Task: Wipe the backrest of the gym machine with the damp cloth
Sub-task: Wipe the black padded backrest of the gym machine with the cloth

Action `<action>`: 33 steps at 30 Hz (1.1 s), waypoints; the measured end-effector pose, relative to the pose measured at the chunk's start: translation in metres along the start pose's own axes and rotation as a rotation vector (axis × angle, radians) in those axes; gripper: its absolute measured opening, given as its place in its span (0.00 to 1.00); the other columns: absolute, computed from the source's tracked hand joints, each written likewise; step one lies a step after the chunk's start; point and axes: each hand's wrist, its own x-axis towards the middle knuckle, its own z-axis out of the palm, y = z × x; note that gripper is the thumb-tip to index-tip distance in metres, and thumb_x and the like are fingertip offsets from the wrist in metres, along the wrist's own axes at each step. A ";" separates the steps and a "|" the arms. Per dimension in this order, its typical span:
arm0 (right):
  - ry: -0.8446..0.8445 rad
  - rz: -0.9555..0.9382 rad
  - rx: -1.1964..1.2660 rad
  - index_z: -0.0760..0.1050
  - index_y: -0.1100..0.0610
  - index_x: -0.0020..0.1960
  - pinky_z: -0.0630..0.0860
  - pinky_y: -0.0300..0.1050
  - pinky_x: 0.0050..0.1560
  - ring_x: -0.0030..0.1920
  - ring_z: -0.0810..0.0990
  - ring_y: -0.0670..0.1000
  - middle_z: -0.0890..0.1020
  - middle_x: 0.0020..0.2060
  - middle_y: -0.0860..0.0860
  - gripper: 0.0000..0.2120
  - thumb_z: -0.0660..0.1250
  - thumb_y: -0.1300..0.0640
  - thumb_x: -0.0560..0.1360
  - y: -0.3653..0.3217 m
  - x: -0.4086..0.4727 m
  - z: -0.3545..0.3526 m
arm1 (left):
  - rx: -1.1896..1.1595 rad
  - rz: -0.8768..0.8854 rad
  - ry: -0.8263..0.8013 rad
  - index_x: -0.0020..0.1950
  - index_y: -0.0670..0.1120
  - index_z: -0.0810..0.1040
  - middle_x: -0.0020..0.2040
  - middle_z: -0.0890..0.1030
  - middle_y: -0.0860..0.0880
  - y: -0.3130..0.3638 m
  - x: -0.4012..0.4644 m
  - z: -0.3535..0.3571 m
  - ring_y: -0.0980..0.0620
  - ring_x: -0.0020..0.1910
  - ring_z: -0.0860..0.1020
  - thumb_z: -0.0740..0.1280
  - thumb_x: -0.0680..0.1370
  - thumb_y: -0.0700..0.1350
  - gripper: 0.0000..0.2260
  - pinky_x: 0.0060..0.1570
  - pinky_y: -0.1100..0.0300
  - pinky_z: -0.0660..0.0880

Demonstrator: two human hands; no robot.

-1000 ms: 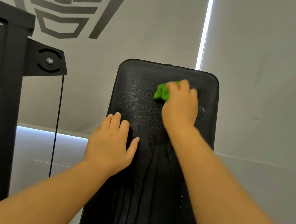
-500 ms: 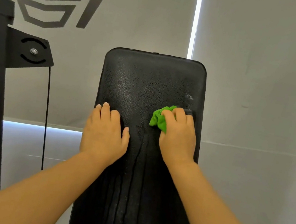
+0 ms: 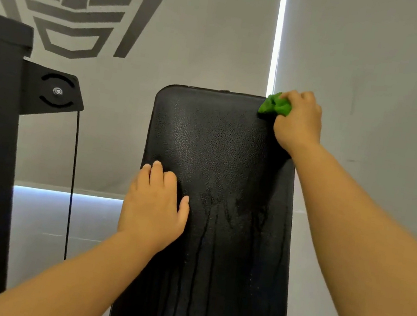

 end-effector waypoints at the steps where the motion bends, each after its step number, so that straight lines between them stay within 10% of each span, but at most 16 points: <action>1: 0.004 -0.034 0.002 0.74 0.59 0.60 0.62 0.42 0.58 0.61 0.67 0.60 0.71 0.61 0.59 0.19 0.59 0.69 0.71 0.004 -0.013 0.002 | -0.002 0.003 0.003 0.46 0.36 0.76 0.55 0.77 0.32 -0.001 0.000 0.000 0.32 0.53 0.76 0.72 0.68 0.49 0.17 0.46 0.45 0.77; 7: 0.126 -0.142 0.090 0.79 0.61 0.45 0.66 0.43 0.47 0.43 0.74 0.61 0.78 0.46 0.60 0.16 0.61 0.69 0.61 0.030 -0.152 0.025 | -0.042 0.003 0.017 0.46 0.35 0.75 0.56 0.76 0.31 0.000 -0.002 0.001 0.32 0.53 0.76 0.72 0.68 0.48 0.17 0.45 0.44 0.77; 21: 0.124 0.188 0.089 0.76 0.58 0.57 0.64 0.41 0.53 0.58 0.69 0.60 0.72 0.58 0.58 0.20 0.58 0.71 0.69 0.018 -0.091 0.006 | -0.074 0.007 -0.026 0.60 0.37 0.71 0.69 0.67 0.35 0.000 -0.003 -0.012 0.36 0.66 0.66 0.62 0.76 0.53 0.21 0.60 0.47 0.68; 33: 0.066 0.012 0.001 0.81 0.61 0.47 0.74 0.53 0.48 0.51 0.68 0.55 0.80 0.50 0.60 0.19 0.54 0.58 0.66 0.032 -0.292 0.036 | -0.192 0.016 -0.091 0.71 0.38 0.62 0.75 0.56 0.39 -0.011 -0.009 -0.011 0.41 0.74 0.54 0.60 0.78 0.49 0.25 0.69 0.47 0.60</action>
